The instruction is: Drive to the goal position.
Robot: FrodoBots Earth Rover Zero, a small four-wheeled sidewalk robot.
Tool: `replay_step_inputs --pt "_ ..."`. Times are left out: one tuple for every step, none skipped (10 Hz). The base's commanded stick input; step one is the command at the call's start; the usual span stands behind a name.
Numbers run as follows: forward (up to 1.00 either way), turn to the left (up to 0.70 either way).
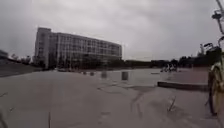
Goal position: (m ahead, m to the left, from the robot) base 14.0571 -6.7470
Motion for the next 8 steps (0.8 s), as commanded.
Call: replay_step_inputs --pt "1.00 -0.31" --pt "1.00 -0.31" --pt "1.00 -0.31" --pt "1.00 -0.31" --pt "1.00 -0.31" --pt "1.00 -0.31" --pt "1.00 -0.31" --pt "1.00 -0.31"
